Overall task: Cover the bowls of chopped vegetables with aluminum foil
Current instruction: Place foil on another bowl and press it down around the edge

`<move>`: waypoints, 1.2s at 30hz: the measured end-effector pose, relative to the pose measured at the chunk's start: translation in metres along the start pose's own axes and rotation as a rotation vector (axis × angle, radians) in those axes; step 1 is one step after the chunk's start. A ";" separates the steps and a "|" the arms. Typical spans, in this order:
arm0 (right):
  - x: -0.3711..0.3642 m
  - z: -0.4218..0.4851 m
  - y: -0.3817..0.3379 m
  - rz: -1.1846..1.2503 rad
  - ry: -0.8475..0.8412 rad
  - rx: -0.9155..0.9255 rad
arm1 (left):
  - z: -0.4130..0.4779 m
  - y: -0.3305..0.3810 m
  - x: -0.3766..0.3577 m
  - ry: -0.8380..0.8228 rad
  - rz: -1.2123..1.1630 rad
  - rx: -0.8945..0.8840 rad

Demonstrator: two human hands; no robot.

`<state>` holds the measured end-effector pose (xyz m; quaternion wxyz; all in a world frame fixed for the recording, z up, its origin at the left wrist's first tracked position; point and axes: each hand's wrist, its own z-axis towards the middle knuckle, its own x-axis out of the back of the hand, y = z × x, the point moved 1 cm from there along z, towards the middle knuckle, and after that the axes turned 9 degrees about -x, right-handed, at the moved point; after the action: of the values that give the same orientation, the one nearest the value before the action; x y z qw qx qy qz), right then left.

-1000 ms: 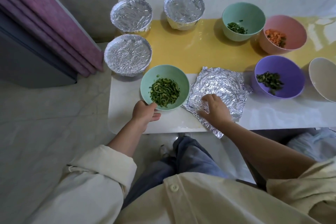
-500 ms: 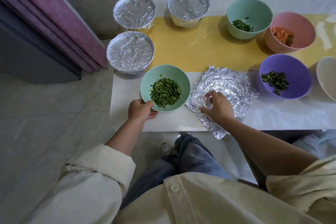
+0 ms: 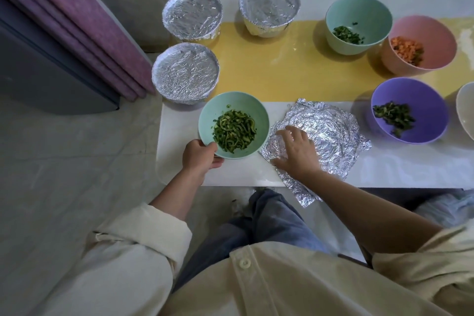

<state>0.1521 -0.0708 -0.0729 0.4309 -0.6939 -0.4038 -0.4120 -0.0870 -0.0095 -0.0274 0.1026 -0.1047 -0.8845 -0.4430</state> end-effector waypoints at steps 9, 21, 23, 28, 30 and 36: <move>0.016 0.008 0.016 0.350 0.046 0.028 | -0.002 0.001 -0.002 0.013 -0.023 0.013; 0.106 0.004 -0.063 0.523 0.433 0.335 | -0.005 0.007 -0.017 -0.090 0.041 0.020; 0.093 -0.010 -0.078 0.333 0.368 0.509 | -0.005 0.007 -0.015 -0.094 0.029 0.023; 0.042 -0.036 -0.090 0.166 0.205 0.699 | -0.008 0.013 0.005 0.092 -0.099 0.045; 0.029 -0.039 -0.085 0.131 0.124 0.706 | -0.008 0.014 0.010 0.068 -0.011 -0.029; 0.057 -0.030 -0.077 0.311 0.092 0.492 | -0.003 0.009 0.006 0.122 0.161 -0.199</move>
<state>0.0934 -0.0637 0.0082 0.6619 -0.6029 -0.3603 -0.2617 -0.0904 -0.0055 -0.0170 0.1804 -0.1577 -0.8172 -0.5242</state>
